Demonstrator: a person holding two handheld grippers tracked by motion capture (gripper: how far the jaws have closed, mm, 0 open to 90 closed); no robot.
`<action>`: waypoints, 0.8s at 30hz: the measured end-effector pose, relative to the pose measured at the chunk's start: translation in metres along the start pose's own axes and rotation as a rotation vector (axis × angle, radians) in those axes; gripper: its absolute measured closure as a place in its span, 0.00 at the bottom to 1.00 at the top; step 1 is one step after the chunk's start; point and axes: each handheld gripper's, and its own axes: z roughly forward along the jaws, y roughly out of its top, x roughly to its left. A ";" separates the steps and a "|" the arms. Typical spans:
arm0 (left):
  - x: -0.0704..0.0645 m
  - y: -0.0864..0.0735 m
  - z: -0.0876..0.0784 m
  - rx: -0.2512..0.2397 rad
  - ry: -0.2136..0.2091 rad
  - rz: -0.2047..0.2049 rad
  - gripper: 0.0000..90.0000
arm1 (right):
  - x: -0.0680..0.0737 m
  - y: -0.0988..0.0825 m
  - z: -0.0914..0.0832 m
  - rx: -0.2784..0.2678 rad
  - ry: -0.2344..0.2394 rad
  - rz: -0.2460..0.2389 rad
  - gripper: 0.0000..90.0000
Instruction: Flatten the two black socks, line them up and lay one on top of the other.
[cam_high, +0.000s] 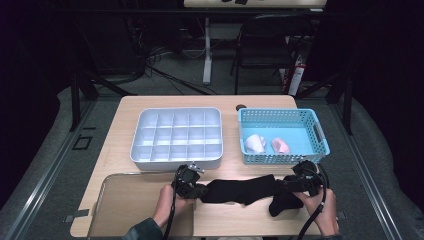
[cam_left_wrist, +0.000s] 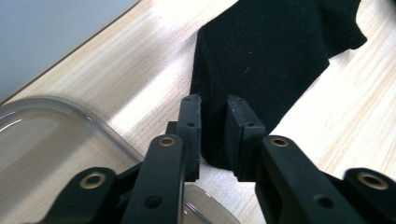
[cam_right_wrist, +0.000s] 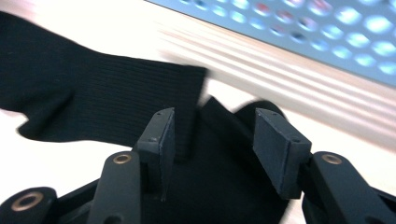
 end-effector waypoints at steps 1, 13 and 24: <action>0.000 0.000 0.001 0.002 0.000 0.002 0.89 | -0.003 -0.002 0.001 0.017 -0.012 0.018 0.53; 0.000 -0.001 0.002 0.030 -0.021 -0.002 0.93 | -0.008 -0.006 0.021 0.121 -0.062 0.000 0.46; -0.001 -0.001 0.003 0.035 -0.034 -0.001 0.93 | -0.023 -0.011 0.023 0.161 -0.087 0.075 0.80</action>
